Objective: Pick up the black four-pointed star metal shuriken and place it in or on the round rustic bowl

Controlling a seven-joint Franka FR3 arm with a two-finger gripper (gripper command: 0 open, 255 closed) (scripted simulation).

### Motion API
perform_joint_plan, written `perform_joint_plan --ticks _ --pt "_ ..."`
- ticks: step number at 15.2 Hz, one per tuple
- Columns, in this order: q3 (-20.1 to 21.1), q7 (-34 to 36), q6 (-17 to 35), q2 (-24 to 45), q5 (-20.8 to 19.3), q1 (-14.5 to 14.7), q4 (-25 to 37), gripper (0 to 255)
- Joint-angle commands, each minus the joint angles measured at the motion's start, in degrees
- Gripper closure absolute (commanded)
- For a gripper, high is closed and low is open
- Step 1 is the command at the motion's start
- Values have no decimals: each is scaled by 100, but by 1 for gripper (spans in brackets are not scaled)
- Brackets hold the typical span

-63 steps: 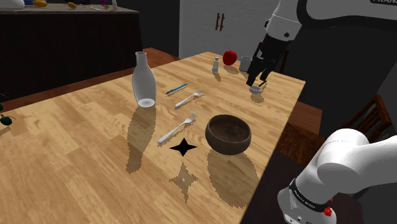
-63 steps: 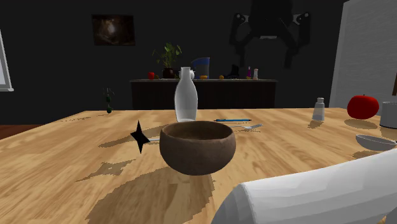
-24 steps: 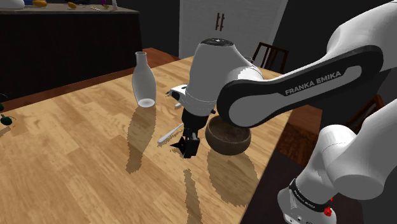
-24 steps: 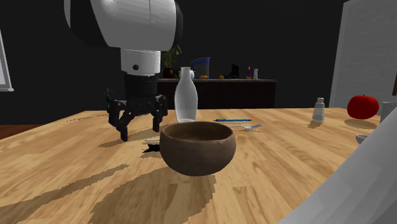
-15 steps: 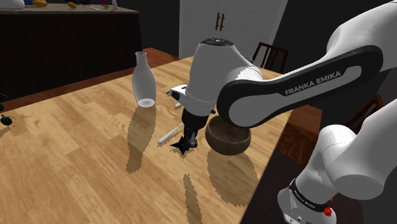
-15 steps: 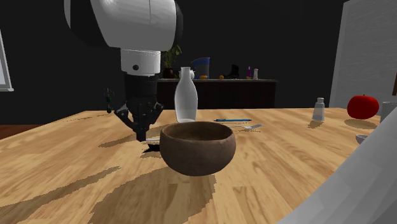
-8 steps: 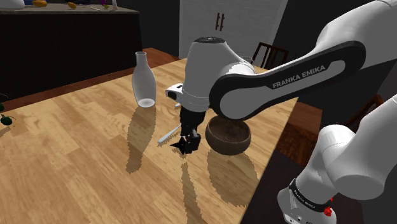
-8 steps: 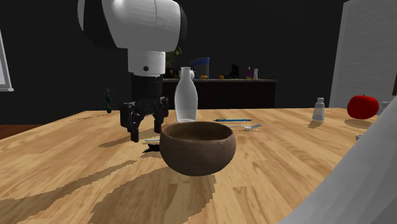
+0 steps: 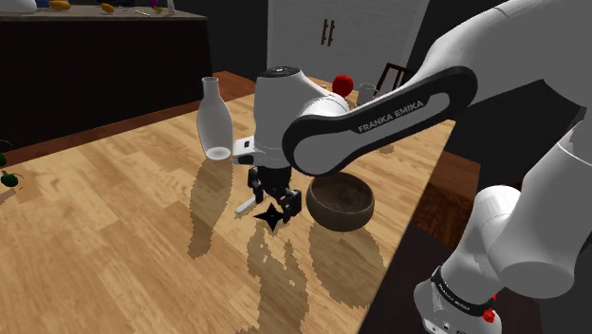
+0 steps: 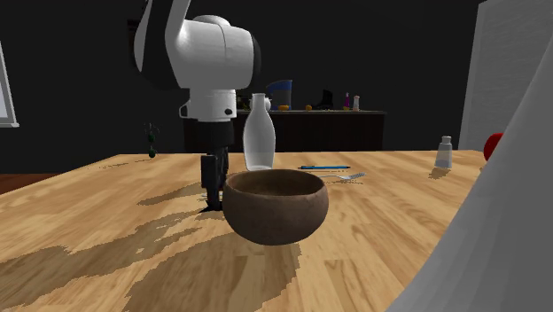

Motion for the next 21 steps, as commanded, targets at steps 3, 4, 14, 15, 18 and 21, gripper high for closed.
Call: perform_joint_plan --ticks 3,4,14,15,18,21 --pt "-2 -22 272 131 -29 -4 -145 0" --pt "-2 -22 272 132 -29 -4 -144 0" --pt "-3 -24 271 132 -29 -5 -144 255" --pt "-3 -24 259 137 -31 -5 -126 255" --pt "3 -13 251 138 -31 0 -119 255" --pt "-3 -28 195 92 -21 -4 -106 255"
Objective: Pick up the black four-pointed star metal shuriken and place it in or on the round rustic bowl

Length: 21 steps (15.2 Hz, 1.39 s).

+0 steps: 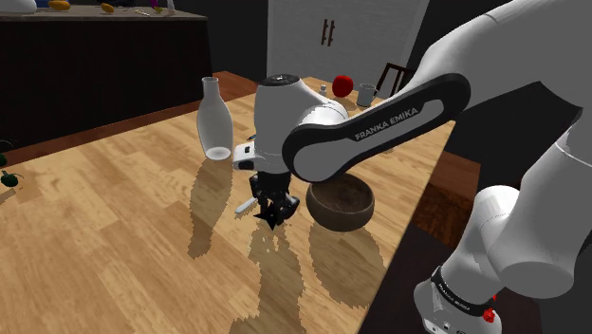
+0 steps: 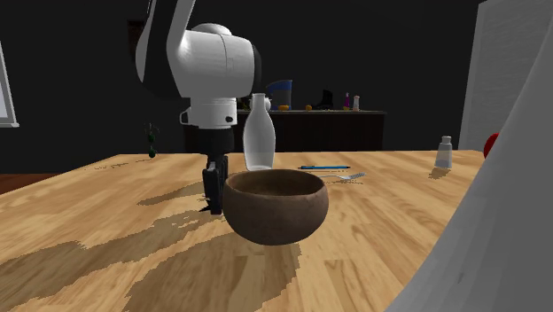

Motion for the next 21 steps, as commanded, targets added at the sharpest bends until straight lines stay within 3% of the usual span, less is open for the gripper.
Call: perform_joint_plan --ticks 1,21 --pt "-4 -13 -107 -35 11 -3 47 255" --pt "-39 -75 -1644 -543 88 -12 1082 255"
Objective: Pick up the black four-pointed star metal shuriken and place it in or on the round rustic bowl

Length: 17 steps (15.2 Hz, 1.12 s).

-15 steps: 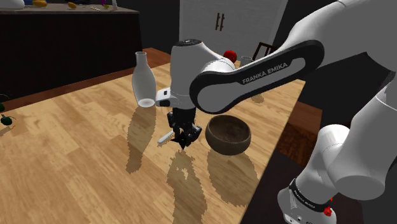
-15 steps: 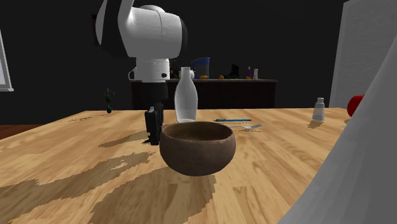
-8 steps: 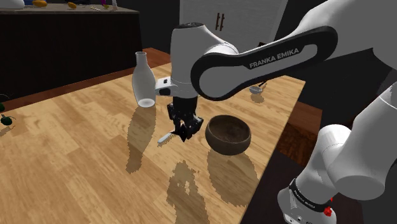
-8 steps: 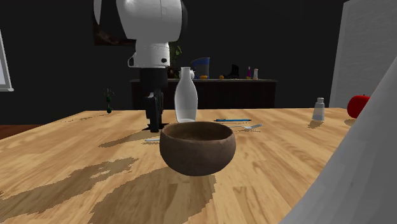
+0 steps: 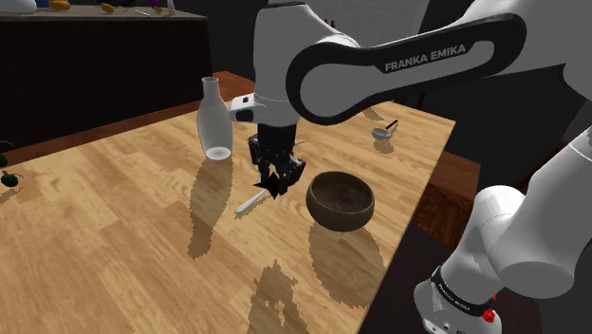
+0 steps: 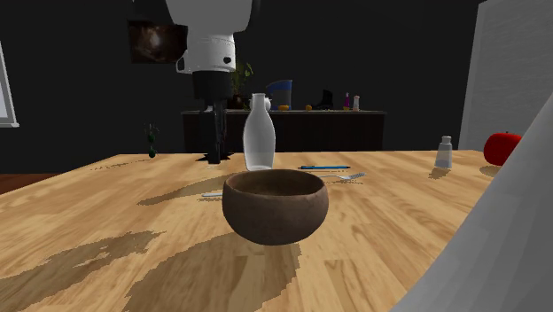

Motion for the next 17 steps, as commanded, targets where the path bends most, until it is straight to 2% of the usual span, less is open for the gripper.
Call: perform_joint_plan --ticks 1,11,17 --pt "-4 -4 -161 -26 3 -2 132 255" --pt "-17 -7 -905 -81 5 -8 822 255" --pt "-287 -430 -949 -1400 112 -103 -453 255"
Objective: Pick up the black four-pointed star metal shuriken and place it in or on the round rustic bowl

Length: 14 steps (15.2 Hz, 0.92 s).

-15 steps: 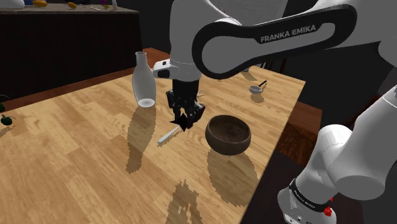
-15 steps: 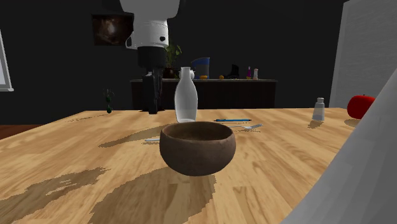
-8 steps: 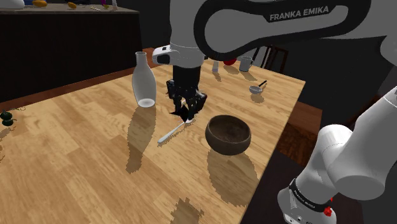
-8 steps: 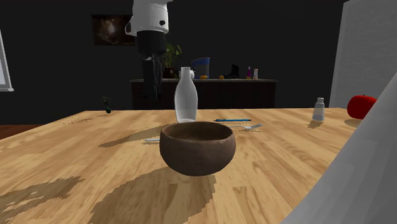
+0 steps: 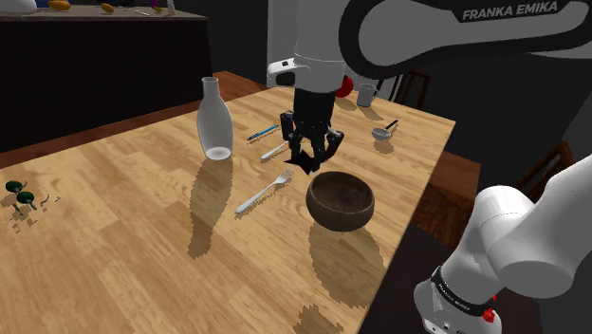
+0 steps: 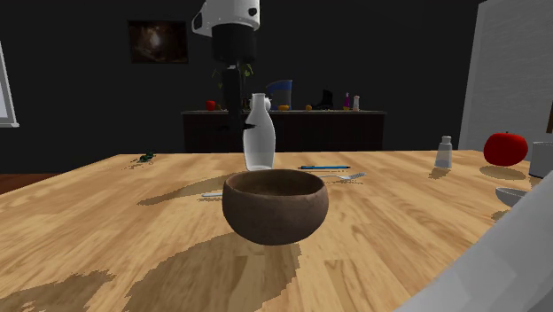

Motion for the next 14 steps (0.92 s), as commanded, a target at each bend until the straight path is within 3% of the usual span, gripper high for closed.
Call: perform_joint_plan --ticks 1,7,14 --pt "-75 -106 -40 -450 21 -13 -413 255" --pt "-401 -497 -346 -1700 -61 -99 -1364 255" --pt "-389 -499 188 -1717 -50 -91 -1915 255"
